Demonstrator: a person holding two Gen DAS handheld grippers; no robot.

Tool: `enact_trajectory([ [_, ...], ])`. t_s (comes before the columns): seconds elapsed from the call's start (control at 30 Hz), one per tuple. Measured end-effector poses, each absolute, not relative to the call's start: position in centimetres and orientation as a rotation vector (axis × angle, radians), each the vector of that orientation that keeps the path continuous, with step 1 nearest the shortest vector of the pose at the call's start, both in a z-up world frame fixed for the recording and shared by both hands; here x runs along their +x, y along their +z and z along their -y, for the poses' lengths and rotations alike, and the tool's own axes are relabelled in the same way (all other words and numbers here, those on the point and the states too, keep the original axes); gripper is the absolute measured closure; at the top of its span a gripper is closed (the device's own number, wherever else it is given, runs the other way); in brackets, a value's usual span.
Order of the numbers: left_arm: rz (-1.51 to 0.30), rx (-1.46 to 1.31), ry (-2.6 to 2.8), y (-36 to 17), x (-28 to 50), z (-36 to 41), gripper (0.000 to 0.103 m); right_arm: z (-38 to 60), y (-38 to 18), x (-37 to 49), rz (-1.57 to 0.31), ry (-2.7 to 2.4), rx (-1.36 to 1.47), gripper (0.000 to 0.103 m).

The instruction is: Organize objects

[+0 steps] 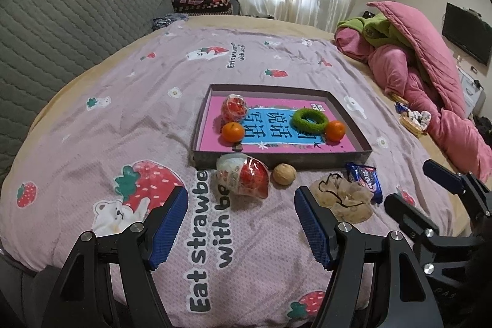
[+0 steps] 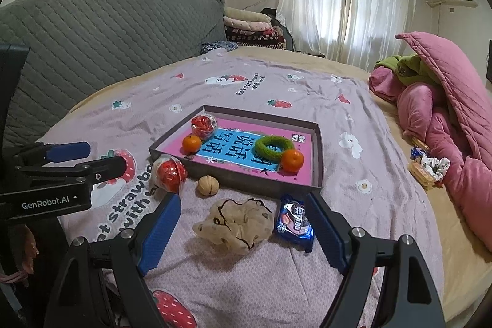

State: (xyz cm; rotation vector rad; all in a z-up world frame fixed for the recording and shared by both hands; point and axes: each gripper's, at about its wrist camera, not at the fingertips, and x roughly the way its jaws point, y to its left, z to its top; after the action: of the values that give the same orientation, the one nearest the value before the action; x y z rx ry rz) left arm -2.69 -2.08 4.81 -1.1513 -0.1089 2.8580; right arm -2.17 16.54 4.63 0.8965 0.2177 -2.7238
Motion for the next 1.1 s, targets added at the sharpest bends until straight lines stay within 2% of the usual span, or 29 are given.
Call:
enact_trajectory([
  [0.63,0.074,-1.273,2.807,1.0,-3.6,1.2,0.03,-15.8,0.8,-1.5,-0.288,-2.671,0.981,0.021],
  [1.1,0.084,-1.322,2.785,-1.4,-7.5,-0.5,0.03,-15.5,-2.2,-3.5,-0.302,-2.632,1.042,0.021],
])
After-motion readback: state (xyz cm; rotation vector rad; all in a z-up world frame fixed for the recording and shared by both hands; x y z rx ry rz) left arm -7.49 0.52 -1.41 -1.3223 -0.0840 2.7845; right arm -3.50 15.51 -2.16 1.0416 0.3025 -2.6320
